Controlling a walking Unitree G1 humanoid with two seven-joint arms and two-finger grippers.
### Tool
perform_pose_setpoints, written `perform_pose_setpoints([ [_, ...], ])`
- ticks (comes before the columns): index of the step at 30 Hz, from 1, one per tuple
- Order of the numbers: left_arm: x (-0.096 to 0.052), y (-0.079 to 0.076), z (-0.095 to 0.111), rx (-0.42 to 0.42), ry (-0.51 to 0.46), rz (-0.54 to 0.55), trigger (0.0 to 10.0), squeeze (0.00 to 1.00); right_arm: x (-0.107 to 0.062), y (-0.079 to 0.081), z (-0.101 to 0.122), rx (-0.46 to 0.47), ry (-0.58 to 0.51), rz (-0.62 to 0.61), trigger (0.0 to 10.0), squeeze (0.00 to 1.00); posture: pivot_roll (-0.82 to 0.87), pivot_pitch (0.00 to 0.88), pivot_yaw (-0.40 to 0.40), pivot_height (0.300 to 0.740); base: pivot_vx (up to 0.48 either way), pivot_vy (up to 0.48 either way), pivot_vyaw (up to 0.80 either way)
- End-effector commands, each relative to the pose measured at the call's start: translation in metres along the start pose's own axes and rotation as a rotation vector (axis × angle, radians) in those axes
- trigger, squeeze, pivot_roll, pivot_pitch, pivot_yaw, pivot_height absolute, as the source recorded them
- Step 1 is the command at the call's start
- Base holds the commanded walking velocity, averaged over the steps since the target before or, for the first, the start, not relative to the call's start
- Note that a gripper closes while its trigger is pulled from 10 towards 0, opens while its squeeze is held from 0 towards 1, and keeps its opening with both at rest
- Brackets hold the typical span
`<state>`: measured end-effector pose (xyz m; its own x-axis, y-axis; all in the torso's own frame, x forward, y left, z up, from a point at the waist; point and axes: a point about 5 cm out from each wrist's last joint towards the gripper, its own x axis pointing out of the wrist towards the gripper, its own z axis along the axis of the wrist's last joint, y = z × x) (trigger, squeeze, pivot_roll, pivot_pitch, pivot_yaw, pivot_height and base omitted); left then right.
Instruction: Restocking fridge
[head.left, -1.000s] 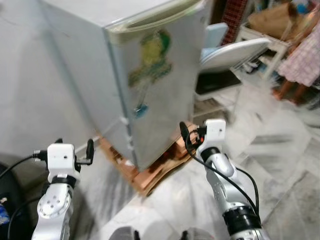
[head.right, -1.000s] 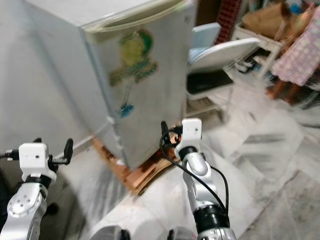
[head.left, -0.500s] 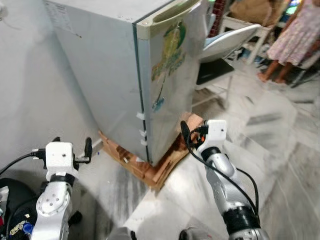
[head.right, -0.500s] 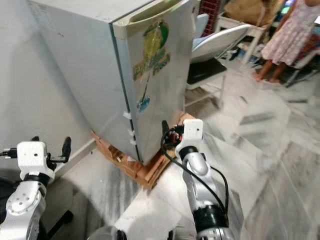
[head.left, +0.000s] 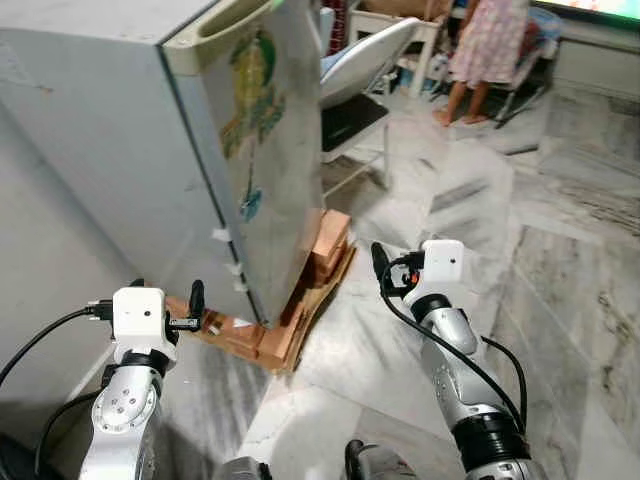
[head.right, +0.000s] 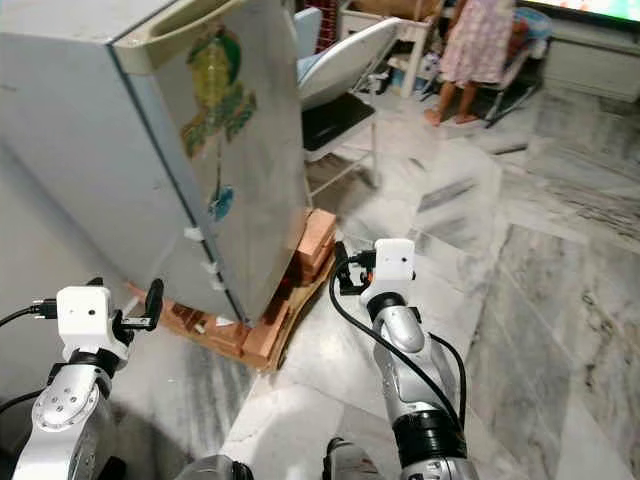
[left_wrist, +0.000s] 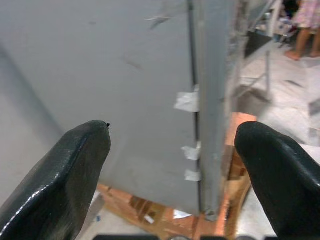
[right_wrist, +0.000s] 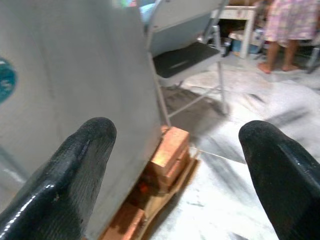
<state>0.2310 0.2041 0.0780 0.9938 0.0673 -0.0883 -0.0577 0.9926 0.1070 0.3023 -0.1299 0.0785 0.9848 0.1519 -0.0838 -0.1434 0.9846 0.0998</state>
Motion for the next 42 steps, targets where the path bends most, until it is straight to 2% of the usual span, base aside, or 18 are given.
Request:
perform_pose_setpoints([
  [1, -0.001, 0.002, 0.001, 0.004, 0.0, 0.005, 10.0, 0.0, -0.001, 0.0, 0.002, -0.003, -0.009, -0.001, 10.0, 0.0, 0.04, 0.091, 0.034, 0.74, 0.0, 0.334, -0.8],
  [6, 0.0, 0.001, 0.002, 0.004, 0.001, -0.001, 10.0, 0.0, 0.0, -0.002, 0.003, -0.011, -0.01, -0.006, 10.0, 0.0, 0.04, 0.103, 0.029, 0.74, 0.0, 0.321, -0.8],
  [13, 0.0, -0.003, 0.004, 0.008, -0.008, -0.021, 10.0, 0.0, 0.0, 0.001, 0.003, -0.009, -0.011, 0.004, 10.0, 0.0, 0.04, 0.107, 0.016, 0.74, 0.0, 0.0, -0.8],
  [19, 0.001, -0.011, 0.007, -0.008, -0.031, -0.08, 10.0, 0.0, -0.004, -0.001, -0.002, -0.015, 0.007, -0.004, 10.0, 0.0, 0.04, 0.115, -0.014, 0.74, 0.044, 0.0, 0.0],
  [25, 0.0, -0.012, 0.006, -0.008, -0.03, -0.084, 10.0, 0.0, -0.005, -0.002, -0.008, -0.005, 0.026, -0.016, 10.0, 0.0, 0.04, 0.105, -0.015, 0.74, 0.276, 0.0, 0.0],
  [34, 0.003, -0.01, 0.009, -0.007, -0.037, -0.087, 10.0, 0.0, 0.009, 0.012, 0.004, 0.002, -0.018, 0.021, 10.0, 0.0, 0.05, 0.106, 0.009, 0.74, 0.289, 0.0, -0.39],
  [42, 0.002, -0.008, 0.007, -0.023, -0.03, -0.052, 10.0, 0.0, 0.008, 0.016, 0.001, -0.007, -0.015, 0.049, 10.0, 0.0, 0.04, 0.112, 0.0, 0.74, 0.194, 0.0, 0.0],
])
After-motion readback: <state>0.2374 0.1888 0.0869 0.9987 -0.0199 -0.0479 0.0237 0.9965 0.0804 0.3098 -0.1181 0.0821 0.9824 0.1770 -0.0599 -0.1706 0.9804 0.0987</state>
